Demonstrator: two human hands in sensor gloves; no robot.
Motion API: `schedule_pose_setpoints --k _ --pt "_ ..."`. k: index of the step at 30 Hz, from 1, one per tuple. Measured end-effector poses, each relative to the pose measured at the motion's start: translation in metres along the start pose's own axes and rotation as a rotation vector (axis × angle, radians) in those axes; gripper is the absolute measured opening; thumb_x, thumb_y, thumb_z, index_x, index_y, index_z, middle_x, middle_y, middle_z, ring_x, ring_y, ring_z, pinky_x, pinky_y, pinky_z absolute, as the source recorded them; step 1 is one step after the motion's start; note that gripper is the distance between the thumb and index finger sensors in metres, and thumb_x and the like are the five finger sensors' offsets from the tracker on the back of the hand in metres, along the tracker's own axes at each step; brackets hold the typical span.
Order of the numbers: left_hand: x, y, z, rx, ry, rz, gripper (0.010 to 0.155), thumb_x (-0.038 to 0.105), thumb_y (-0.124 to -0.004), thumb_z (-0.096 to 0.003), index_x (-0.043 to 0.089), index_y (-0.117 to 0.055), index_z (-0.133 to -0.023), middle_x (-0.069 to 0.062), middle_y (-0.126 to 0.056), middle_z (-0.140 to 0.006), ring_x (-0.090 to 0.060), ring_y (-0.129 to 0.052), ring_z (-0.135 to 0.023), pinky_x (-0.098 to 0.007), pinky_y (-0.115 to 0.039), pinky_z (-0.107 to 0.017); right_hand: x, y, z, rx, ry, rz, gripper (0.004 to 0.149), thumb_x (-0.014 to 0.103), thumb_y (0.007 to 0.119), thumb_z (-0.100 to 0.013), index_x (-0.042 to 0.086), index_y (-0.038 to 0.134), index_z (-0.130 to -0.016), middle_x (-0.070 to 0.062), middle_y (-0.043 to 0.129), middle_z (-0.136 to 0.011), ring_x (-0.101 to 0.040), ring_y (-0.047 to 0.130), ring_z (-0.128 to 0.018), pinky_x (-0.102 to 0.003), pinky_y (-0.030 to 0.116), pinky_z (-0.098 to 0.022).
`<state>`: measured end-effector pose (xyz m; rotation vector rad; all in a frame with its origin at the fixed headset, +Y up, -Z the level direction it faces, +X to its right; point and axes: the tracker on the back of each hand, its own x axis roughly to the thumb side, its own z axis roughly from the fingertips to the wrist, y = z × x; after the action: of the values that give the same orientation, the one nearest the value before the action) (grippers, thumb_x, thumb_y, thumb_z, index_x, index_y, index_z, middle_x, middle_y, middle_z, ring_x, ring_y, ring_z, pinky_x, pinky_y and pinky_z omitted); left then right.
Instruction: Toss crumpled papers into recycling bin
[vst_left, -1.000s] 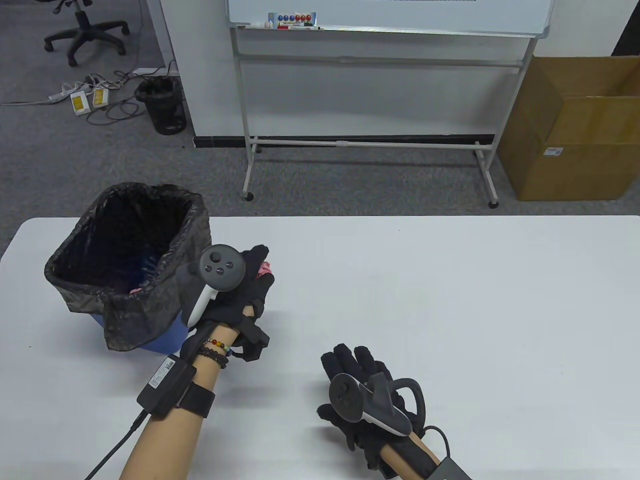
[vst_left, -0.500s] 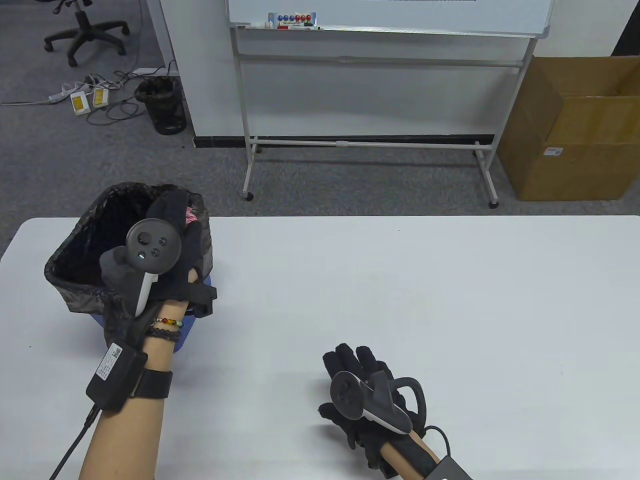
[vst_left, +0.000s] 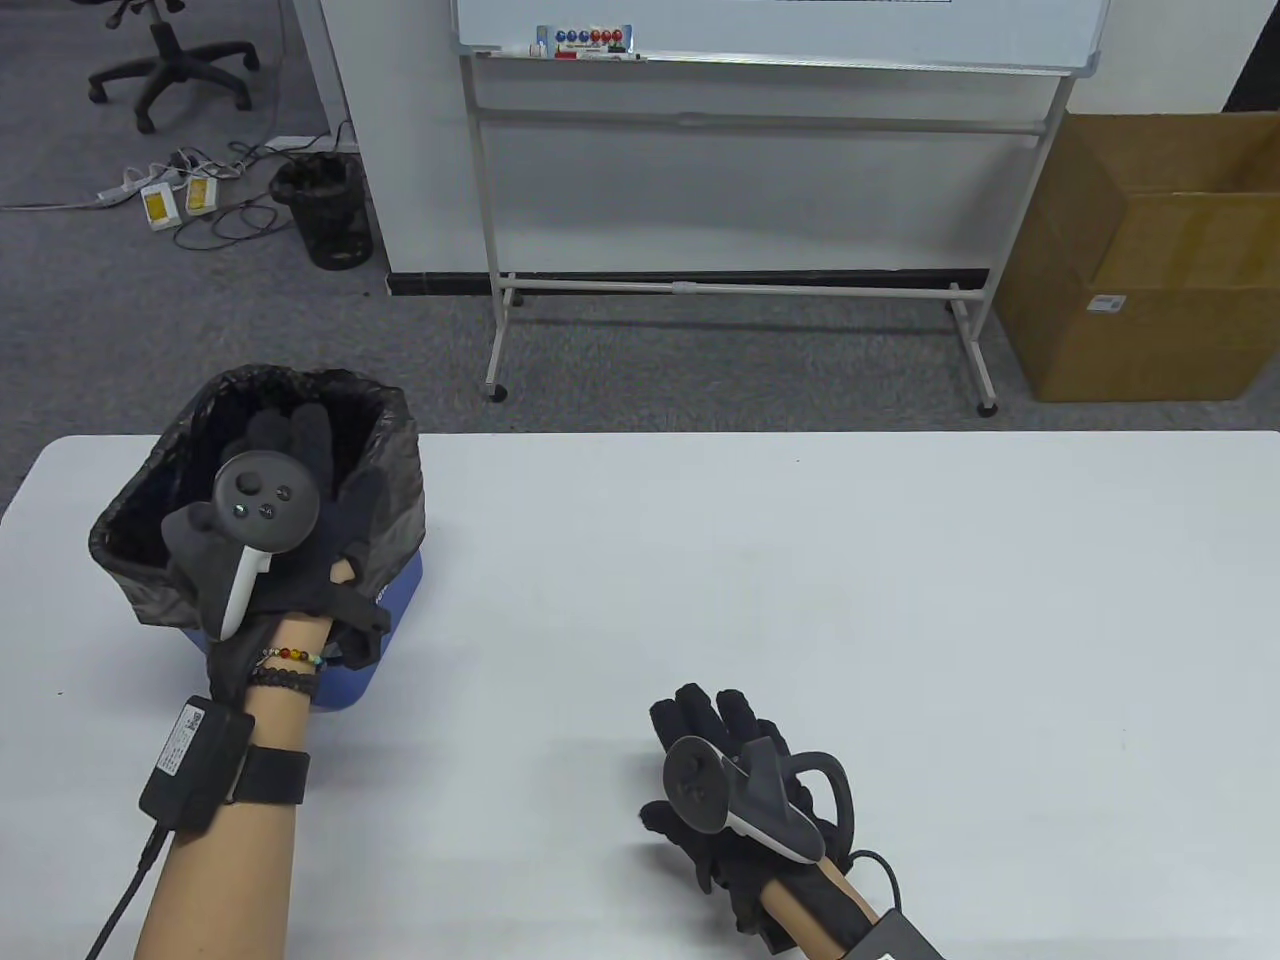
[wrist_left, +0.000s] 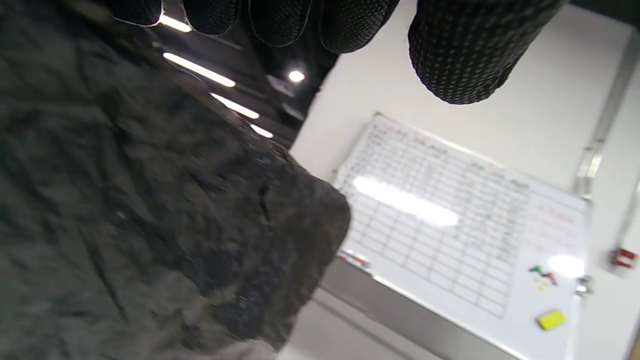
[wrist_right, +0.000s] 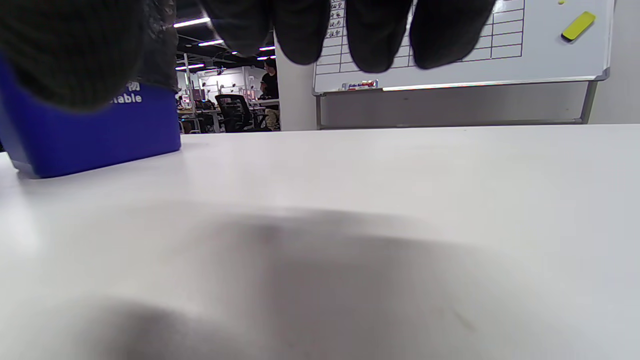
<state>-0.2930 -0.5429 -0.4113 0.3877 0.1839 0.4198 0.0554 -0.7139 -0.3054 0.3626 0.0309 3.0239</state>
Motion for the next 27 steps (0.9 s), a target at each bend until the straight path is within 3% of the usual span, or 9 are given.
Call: schedule_pose_setpoints --k 11,13,20,27 --pt "0.058 -0.032 0.052 -0.093 -0.257 -0.006 0.077 0.052 -0.076 -0.0484 0.023 -0.049 -0.114 -0.016 -0.037 -0.124 -0.048 -0.038 -0.112 -0.068 -0.045 -0.075 -0.008 -0.002 -0.003 -0.027 0.04 -0.004 0.091 0.064 0.079 -0.03 0.033 0.043 -0.108 0.002 0.045 -0.119 -0.037 0.052 -0.112 -0.056 0.055 -0.075" --pt "0.066 -0.041 0.066 -0.161 -0.333 0.03 0.077 0.053 -0.075 -0.0488 0.023 -0.047 -0.114 -0.016 -0.036 -0.124 -0.048 -0.04 -0.112 -0.068 -0.046 -0.075 -0.01 -0.002 -0.002 -0.034 0.049 -0.007 0.091 0.064 0.079 -0.03 0.033 0.043 -0.108 0.002 0.045 -0.119 -0.037 0.052 -0.112 -0.056 0.055 -0.076" --pt "0.075 -0.079 0.11 -0.29 -0.399 0.08 0.077 0.053 -0.075 -0.049 0.023 -0.046 -0.114 -0.017 -0.036 -0.124 -0.05 -0.041 -0.111 -0.068 -0.045 -0.075 -0.015 -0.004 -0.002 -0.054 0.063 -0.018 0.091 0.064 0.079 -0.03 0.033 0.042 -0.108 0.002 0.045 -0.119 -0.037 0.051 -0.112 -0.056 0.055 -0.076" --pt "0.07 -0.12 0.13 -0.379 -0.44 0.056 0.077 0.053 -0.075 -0.0487 0.024 -0.047 -0.114 -0.016 -0.036 -0.124 -0.049 -0.041 -0.111 -0.067 -0.046 -0.075 -0.018 -0.002 -0.004 -0.049 0.082 -0.008 0.091 0.064 0.079 -0.03 0.033 0.042 -0.108 0.002 0.045 -0.119 -0.037 0.051 -0.112 -0.056 0.055 -0.076"
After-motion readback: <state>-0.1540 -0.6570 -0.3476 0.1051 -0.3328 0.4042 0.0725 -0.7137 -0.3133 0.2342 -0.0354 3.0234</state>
